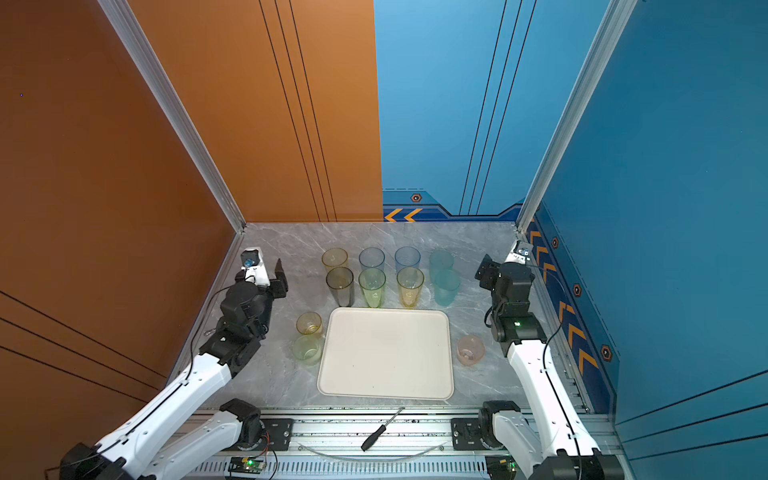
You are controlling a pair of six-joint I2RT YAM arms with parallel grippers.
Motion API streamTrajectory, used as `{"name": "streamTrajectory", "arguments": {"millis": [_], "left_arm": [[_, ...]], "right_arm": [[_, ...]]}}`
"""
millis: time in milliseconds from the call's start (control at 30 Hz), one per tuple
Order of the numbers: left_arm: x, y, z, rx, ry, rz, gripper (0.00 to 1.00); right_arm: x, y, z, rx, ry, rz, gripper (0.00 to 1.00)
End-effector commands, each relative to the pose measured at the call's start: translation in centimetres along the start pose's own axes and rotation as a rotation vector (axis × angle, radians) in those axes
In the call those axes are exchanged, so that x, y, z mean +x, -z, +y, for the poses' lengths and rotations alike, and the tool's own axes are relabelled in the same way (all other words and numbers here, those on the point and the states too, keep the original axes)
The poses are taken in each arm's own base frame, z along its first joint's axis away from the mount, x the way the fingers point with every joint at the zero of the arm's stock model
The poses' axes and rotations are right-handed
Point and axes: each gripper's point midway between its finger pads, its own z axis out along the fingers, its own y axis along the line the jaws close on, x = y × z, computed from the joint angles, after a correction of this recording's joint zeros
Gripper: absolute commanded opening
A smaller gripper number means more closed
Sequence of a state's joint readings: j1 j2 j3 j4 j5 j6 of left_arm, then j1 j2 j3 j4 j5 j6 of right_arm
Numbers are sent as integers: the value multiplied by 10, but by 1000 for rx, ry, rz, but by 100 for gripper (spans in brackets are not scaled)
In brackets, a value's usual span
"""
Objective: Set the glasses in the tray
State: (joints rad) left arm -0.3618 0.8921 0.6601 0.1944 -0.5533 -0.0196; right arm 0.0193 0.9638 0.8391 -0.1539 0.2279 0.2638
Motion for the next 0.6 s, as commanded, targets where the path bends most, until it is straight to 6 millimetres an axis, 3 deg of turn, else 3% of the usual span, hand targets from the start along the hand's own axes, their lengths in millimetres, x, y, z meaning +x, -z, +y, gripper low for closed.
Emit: {"name": "streamTrajectory", "arguments": {"millis": [0,333,500,567], "left_arm": [[35,8,8,-33,-100,226,61],[47,14,-12,84,-66,394,55],[48,10,-14,131,15,428,54],[47,9,-14,143,33,431,54]], "right_arm": [[71,23,-10,34,24,403,81],[134,90,-31,105,53,798,65],[173,105,-35,128,17,928,59],[170,104,-33,147,38,925,58]]}}
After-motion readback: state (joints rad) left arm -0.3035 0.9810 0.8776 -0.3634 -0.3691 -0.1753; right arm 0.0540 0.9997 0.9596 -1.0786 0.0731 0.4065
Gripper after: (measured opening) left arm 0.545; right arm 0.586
